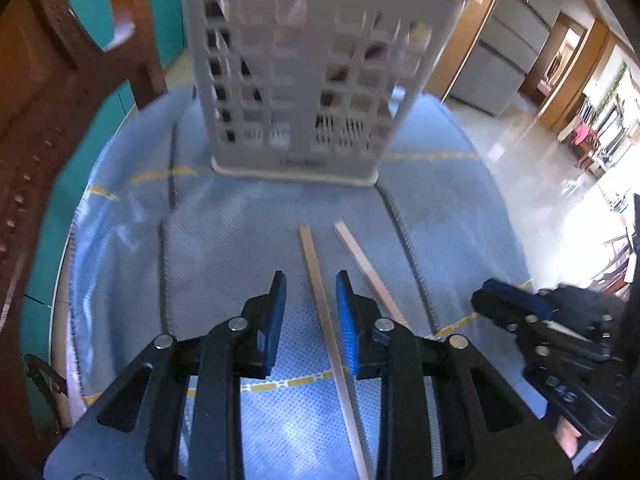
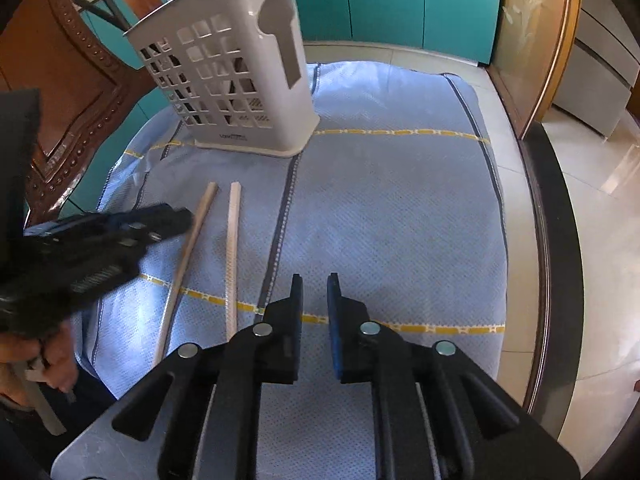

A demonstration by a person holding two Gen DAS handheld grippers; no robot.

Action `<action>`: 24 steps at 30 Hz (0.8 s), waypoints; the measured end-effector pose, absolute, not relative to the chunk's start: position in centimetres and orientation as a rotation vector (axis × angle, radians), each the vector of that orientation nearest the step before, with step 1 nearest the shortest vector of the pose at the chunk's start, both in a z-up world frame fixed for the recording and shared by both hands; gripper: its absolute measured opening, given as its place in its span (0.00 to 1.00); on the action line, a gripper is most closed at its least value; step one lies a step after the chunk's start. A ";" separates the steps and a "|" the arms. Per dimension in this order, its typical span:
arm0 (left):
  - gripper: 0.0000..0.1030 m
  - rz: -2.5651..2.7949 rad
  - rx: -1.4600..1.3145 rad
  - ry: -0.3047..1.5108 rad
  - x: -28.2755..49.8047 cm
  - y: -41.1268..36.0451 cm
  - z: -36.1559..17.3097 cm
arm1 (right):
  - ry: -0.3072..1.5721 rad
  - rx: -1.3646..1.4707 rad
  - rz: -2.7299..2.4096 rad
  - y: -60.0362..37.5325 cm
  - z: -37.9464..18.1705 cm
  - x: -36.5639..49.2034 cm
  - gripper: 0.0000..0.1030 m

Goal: Organize utensils
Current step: 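Move both open tools down to the two light wooden chopsticks, then grasp a light wooden chopstick with the right tool while the left tool grasps the other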

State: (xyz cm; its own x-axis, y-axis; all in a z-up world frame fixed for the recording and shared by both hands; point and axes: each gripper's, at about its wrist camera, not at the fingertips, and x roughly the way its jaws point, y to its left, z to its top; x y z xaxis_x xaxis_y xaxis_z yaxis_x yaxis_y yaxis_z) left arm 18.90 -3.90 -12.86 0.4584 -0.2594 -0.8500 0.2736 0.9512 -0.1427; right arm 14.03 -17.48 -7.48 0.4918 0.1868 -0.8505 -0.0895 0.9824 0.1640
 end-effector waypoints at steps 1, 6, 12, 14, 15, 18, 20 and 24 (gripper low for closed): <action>0.26 -0.318 0.026 1.060 19.1 -4.1 -13.5 | 1.043 0.100 0.169 -17.3 -7.5 14.1 0.16; 0.11 -0.319 0.056 1.066 19.3 -4.6 -14.1 | 1.026 0.093 0.195 -16.4 -7.4 14.4 0.19; 0.09 -0.349 0.065 1.074 18.6 -3.5 -13.7 | 1.015 0.074 0.292 -14.1 -7.6 15.8 0.19; 0.09 -0.346 0.067 1.071 18.4 -2.1 -13.2 | 1.015 0.040 0.313 -12.9 -7.9 16.3 0.19; 0.08 -0.341 0.060 1.069 18.5 -1.5 -13.1 | 1.018 0.019 0.316 -12.4 -8.0 16.6 0.19; 0.09 -0.318 0.059 1.077 18.7 -0.5 -13.2 | 1.034 -0.020 0.308 -11.3 -8.8 17.2 0.19; 0.09 -0.314 0.060 1.079 19.2 0.1 -13.5 | 1.030 -0.046 0.295 -10.9 -9.0 17.2 0.19; 0.11 -0.307 0.057 1.080 19.4 -0.1 -13.4 | 1.016 -0.106 0.275 -10.1 -9.2 16.9 0.17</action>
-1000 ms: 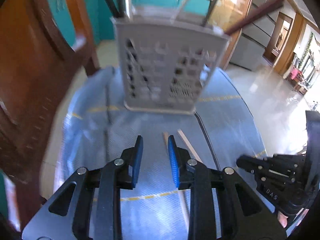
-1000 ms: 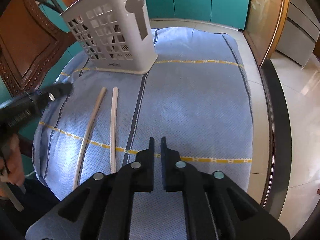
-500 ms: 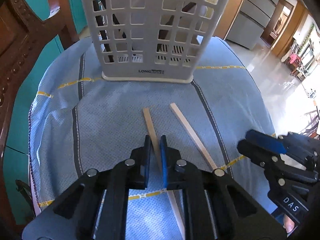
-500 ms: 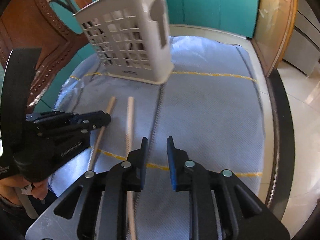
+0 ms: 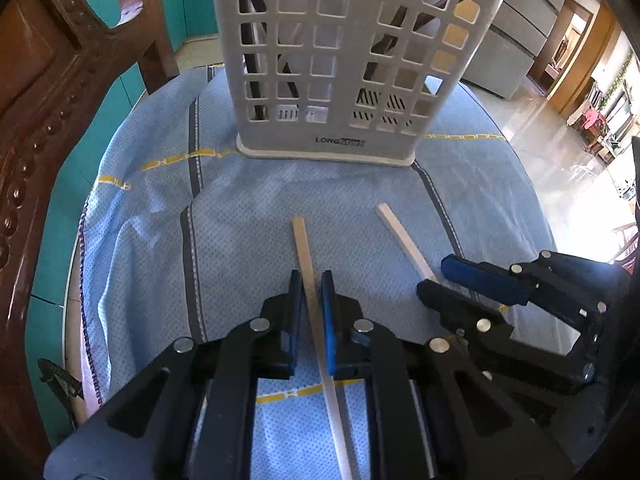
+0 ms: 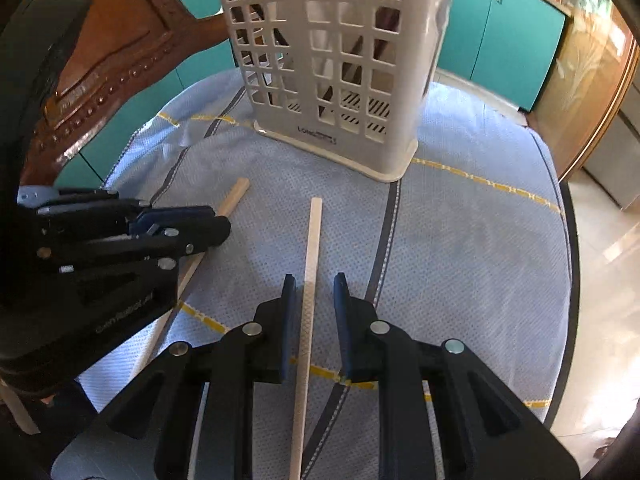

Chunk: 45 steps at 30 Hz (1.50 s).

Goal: Organize utensils
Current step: 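Grasp a light wooden chopstick with the right tool while the left tool grasps the other, then lift both held chopsticks up over the white basket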

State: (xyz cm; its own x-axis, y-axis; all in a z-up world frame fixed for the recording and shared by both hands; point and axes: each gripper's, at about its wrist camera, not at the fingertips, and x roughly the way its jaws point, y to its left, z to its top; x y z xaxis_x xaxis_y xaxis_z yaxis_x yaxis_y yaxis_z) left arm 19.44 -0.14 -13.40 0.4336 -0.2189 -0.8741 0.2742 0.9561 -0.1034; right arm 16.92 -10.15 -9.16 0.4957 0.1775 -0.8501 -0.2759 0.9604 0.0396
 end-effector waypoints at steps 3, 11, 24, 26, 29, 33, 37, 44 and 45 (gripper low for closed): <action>0.09 -0.294 0.074 1.067 20.2 -1.5 -13.4 | 1.009 -0.121 0.276 -10.0 -9.2 16.6 0.07; 0.07 -0.248 0.086 0.910 19.1 -2.4 -10.0 | 0.878 -0.145 0.239 -10.7 -6.4 14.7 0.06; 0.07 -0.256 0.073 0.454 10.7 -1.2 3.5 | 0.521 -0.051 0.268 -14.3 4.6 7.6 0.06; 0.07 -0.256 0.067 0.409 10.0 -1.0 5.4 | 0.488 -0.034 0.271 -14.4 6.3 7.2 0.06; 0.07 -0.273 0.039 0.359 9.7 -0.9 8.0 | 0.430 -0.029 0.251 -14.9 9.0 7.2 0.06; 0.07 -0.276 -0.004 0.313 10.8 -0.5 11.3 | 0.367 -0.018 0.234 -14.7 12.3 8.8 0.06; 0.07 -0.272 -0.058 0.287 12.9 -0.1 14.2 | 0.320 0.015 0.231 -15.1 15.4 11.3 0.06; 0.07 -0.224 -0.239 0.155 15.2 1.2 16.4 | 0.234 0.127 0.208 -15.8 18.5 14.5 0.06; 0.07 -0.210 -0.252 0.137 15.4 1.2 16.3 | 0.227 0.141 0.205 -15.9 18.6 14.8 0.06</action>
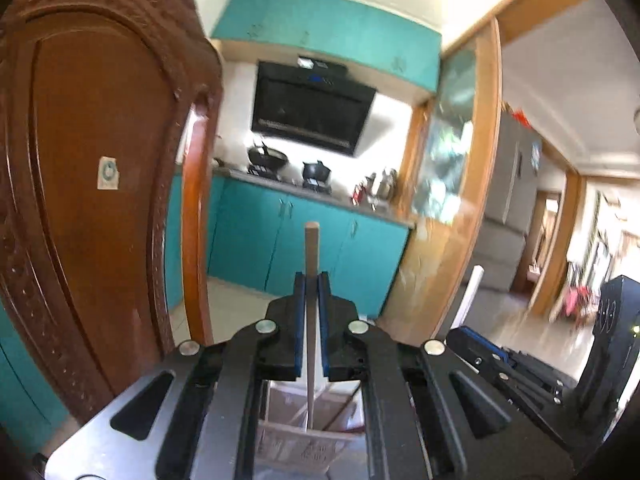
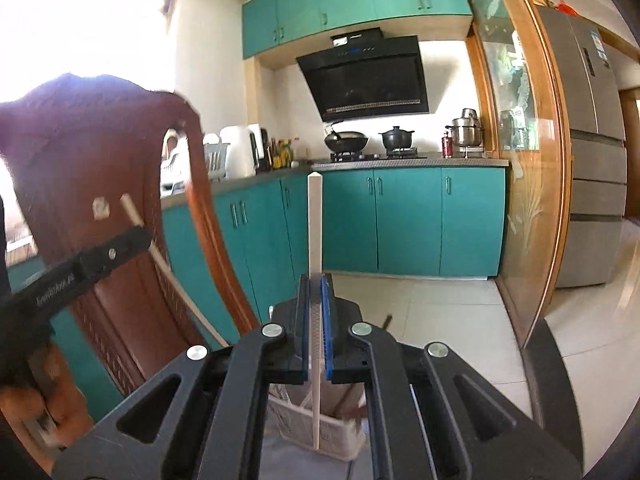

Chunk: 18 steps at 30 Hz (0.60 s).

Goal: Organize utensils
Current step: 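Lift both held chopsticks up over the white basket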

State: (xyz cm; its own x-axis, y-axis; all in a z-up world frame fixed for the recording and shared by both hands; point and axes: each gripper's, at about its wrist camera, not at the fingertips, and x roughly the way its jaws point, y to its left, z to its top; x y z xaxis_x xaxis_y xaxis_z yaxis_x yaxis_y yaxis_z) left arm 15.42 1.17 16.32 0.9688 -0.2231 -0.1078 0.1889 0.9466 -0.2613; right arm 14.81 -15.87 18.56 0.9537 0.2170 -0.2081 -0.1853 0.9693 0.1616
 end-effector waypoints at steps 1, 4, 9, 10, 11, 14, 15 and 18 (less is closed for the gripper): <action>0.07 -0.198 -0.261 0.128 15.6 1.6 16.3 | 0.218 0.160 0.201 -16.0 18.6 15.3 0.06; 0.07 -0.172 -0.278 0.135 17.0 1.9 15.8 | 0.197 0.184 0.192 -15.9 18.2 16.8 0.06; 0.07 -0.122 -0.252 0.181 20.1 1.5 13.3 | 0.182 0.129 0.154 -15.0 16.6 18.9 0.06; 0.07 -0.124 -0.244 0.190 20.7 1.3 12.8 | 0.198 0.119 0.146 -14.8 16.1 19.5 0.06; 0.07 -0.123 -0.231 0.198 21.1 1.0 12.4 | 0.213 0.114 0.146 -14.7 15.7 19.9 0.06; 0.07 -0.111 -0.170 0.234 22.3 -0.3 10.7 | 0.259 0.084 0.154 -14.1 14.0 20.6 0.06; 0.07 -0.112 -0.154 0.244 22.6 -0.6 10.4 | 0.266 0.077 0.157 -14.0 13.5 20.7 0.06; 0.07 -0.104 -0.092 0.255 22.5 -1.5 9.0 | 0.292 0.071 0.169 -14.0 12.1 20.8 0.06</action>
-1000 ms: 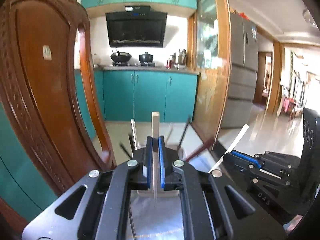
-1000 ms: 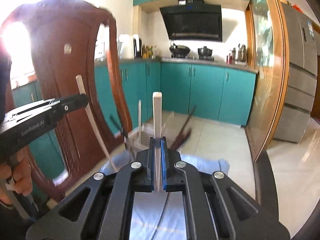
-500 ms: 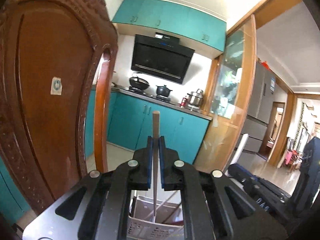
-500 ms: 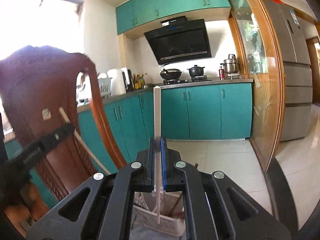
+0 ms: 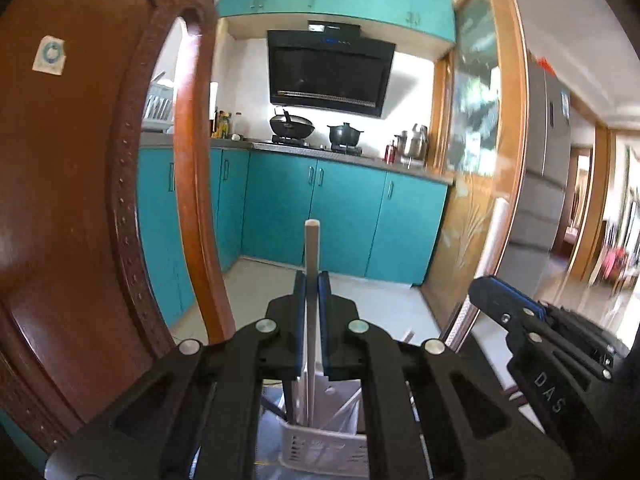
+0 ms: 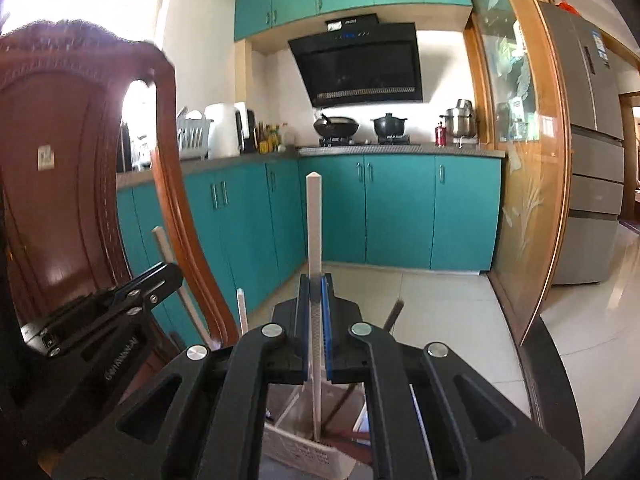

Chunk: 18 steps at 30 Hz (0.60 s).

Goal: Organize utensils
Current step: 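Lift both held chopsticks up over the white basket, then open both tools to drop the chopsticks into the basket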

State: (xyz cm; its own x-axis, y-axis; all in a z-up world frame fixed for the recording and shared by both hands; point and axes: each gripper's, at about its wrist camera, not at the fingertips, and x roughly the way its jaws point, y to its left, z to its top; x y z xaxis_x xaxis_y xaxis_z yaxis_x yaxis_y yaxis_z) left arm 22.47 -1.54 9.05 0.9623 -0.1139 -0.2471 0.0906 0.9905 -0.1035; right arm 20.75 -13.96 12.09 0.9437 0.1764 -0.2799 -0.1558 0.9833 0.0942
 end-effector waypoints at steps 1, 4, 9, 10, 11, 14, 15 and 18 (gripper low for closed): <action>0.07 -0.101 -0.070 0.257 22.4 -1.9 8.6 | 0.297 0.068 0.172 -14.0 11.8 20.7 0.06; 0.07 -0.098 -0.029 0.271 22.3 -2.4 7.6 | 0.305 0.051 0.173 -13.7 11.0 20.4 0.06; 0.07 -0.097 -0.020 0.285 22.3 -2.1 7.1 | 0.305 0.043 0.168 -13.6 10.7 19.8 0.06; 0.07 -0.095 -0.018 0.285 22.2 -2.0 7.1 | 0.304 0.043 0.169 -13.7 10.7 19.8 0.06; 0.07 -0.094 -0.018 0.285 22.2 -1.9 7.1 | 0.303 0.044 0.168 -13.5 10.7 19.6 0.07; 0.07 -0.093 -0.016 0.283 21.9 -1.7 7.0 | 0.290 0.049 0.169 -13.7 11.1 19.1 0.07; 0.07 -0.093 -0.016 0.283 21.9 -1.7 7.0 | 0.285 0.048 0.172 -13.8 11.2 18.9 0.08; 0.07 -0.096 -0.017 0.281 21.7 -1.5 7.1 | 0.259 0.038 0.178 -13.7 11.6 18.0 0.13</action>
State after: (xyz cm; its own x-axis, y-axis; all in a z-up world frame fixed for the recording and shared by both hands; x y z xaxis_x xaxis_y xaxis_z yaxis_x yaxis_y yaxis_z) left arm 21.74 -1.52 7.09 0.9563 -0.0969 -0.2760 0.0922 0.9953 -0.0299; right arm 18.03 -13.67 11.62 0.9511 0.1798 -0.2513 -0.1701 0.9836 0.0600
